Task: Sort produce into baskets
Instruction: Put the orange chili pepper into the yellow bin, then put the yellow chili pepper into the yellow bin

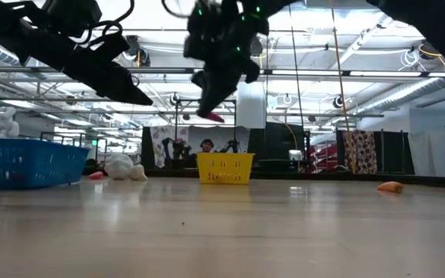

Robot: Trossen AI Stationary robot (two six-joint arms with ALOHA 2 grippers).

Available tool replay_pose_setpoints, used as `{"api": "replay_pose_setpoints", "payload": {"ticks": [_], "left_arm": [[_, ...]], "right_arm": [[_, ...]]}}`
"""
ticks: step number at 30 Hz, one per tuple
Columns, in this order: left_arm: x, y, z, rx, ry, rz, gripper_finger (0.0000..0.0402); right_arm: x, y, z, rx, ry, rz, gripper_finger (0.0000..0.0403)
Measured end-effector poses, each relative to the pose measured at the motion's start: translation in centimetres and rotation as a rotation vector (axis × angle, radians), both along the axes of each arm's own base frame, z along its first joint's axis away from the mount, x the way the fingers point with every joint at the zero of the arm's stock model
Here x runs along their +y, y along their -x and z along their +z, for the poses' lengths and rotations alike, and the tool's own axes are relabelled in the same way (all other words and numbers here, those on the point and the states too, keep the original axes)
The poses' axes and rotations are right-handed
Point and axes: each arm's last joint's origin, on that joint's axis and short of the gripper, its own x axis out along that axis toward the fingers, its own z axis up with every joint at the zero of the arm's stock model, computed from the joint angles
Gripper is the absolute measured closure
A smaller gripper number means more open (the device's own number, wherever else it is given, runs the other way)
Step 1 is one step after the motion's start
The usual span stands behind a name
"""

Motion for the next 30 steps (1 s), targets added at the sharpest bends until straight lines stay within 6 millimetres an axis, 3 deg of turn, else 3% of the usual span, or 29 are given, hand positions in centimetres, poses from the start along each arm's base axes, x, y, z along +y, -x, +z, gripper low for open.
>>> {"api": "replay_pose_setpoints", "payload": {"ticks": [7, 14, 23, 30], "left_arm": [[0.0, 0.0, 0.0, -0.004, 0.001, -0.005, 0.0204], [0.0, 0.0, 0.0, -0.003, 0.001, -0.005, 0.0204], [0.0, 0.0, 0.0, -0.003, 0.001, -0.005, 0.0204], [0.0, 0.0, 0.0, -0.002, 0.001, -0.005, 0.0204]], "right_arm": [[-4.7, 1.2, -0.4, 0.014, -0.06, -0.161, 0.0386], [-7.4, 1.7, -0.3, -0.02, -0.087, -0.295, 0.0364], [-8.9, 2.3, -0.6, -0.008, -0.106, -0.37, 0.0317], [-9.3, 2.8, -0.8, 0.046, -0.021, -0.452, 0.028]]}}
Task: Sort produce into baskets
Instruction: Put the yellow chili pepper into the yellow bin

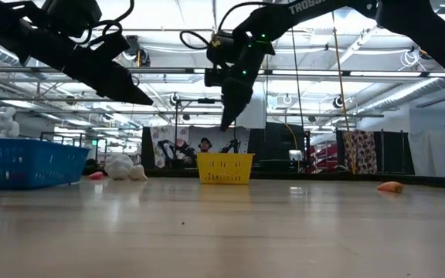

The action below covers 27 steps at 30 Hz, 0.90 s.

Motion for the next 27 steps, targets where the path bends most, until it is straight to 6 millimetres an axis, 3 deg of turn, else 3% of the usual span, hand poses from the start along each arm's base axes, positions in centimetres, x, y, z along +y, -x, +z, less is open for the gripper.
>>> {"api": "replay_pose_setpoints", "payload": {"ticks": [8, 15, 21, 27], "left_arm": [[0.0, 0.0, 0.0, 0.001, -0.002, -0.001, 0.0204], [0.0, 0.0, 0.0, 0.001, -0.001, -0.001, 0.0204], [-0.1, 0.0, -0.3, 0.017, 0.032, -0.025, 0.0204], [-0.2, 0.0, -0.4, 0.016, 0.056, -0.043, 0.0204]], "right_arm": [[1.5, 2.5, -0.8, 0.268, -0.181, -0.085, 0.0273], [2.6, 3.5, -0.8, 0.352, -0.405, -0.139, 0.0273], [3.5, 4.7, -1.2, 0.451, -0.45, -0.18, 0.0273], [5.5, 8.4, -0.9, 0.438, -0.458, -0.28, 0.0273]]}}
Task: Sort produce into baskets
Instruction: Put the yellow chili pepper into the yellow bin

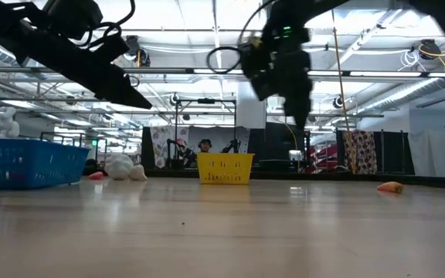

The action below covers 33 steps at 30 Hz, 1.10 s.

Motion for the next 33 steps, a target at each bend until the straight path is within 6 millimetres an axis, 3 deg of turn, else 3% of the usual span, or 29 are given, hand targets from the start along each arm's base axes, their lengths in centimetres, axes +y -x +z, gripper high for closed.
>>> {"api": "replay_pose_setpoints", "payload": {"ticks": [6, 14, 23, 33], "left_arm": [[0.0, -0.1, 0.2, -0.027, 0.009, 0.004, 0.0204], [0.1, -0.3, 0.8, -0.097, -0.008, 0.002, 0.0204], [0.0, -0.6, 1.9, -0.21, -0.032, -0.053, 0.0204], [-0.1, -0.7, 2.3, -0.245, -0.05, -0.088, 0.0204]], "right_arm": [[3.0, 4.9, -0.7, -0.035, 0.034, -0.298, 0.0273], [7.1, 9.7, -3.0, 0.134, 0.012, -0.612, 0.0273], [8.3, 10.1, -5.9, 0.191, 0.006, -0.829, 0.0272], [7.9, 10.7, -7.2, 0.173, 0.036, -0.822, 0.0225]]}}
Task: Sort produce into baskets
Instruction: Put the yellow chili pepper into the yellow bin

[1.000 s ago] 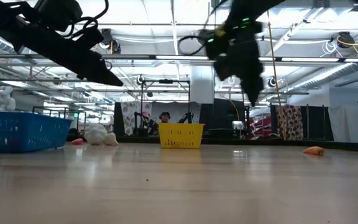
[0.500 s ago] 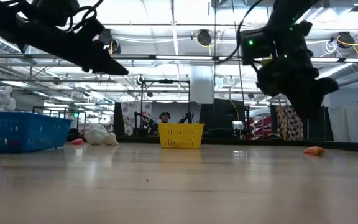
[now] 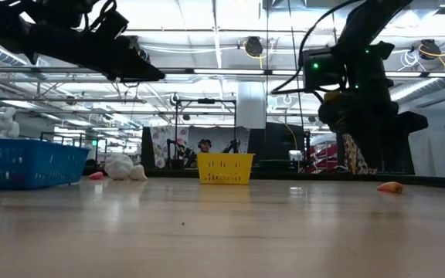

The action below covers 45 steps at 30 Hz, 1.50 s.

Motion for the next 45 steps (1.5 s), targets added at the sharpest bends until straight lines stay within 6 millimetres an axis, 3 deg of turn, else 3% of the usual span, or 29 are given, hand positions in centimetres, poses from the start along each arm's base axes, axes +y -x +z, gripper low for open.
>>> {"api": "replay_pose_setpoints", "payload": {"ticks": [6, 14, 21, 36, 40, 45], "left_arm": [[0.0, 0.0, 0.1, -0.005, -0.002, 0.0, 0.0204], [0.0, 0.0, 0.0, -0.004, -0.002, 0.0, 0.0204], [0.0, 0.0, 0.0, -0.004, -0.001, 0.0, 0.0204], [0.0, 0.0, 0.0, -0.004, 0.001, -0.001, 0.0204], [0.0, 0.0, 0.0, -0.006, 0.001, -0.003, 0.0204], [0.0, 0.0, 0.2, -0.019, -0.001, -0.004, 0.0204]], "right_arm": [[0.2, 1.2, -1.6, 0.037, -0.009, 0.002, 0.02], [-0.1, 0.8, -2.5, -0.052, 0.032, 0.003, 0.0211], [0.0, 1.2, -2.5, 0.017, 0.072, -0.041, 0.0244], [1.2, 1.2, -3.5, -0.03, 0.085, -0.02, 0.033], [1.1, 0.8, -2.8, -0.058, 0.084, 0.008, 0.0362], [0.7, -1.2, -0.3, -0.184, 0.115, 0.077, 0.0394]]}}
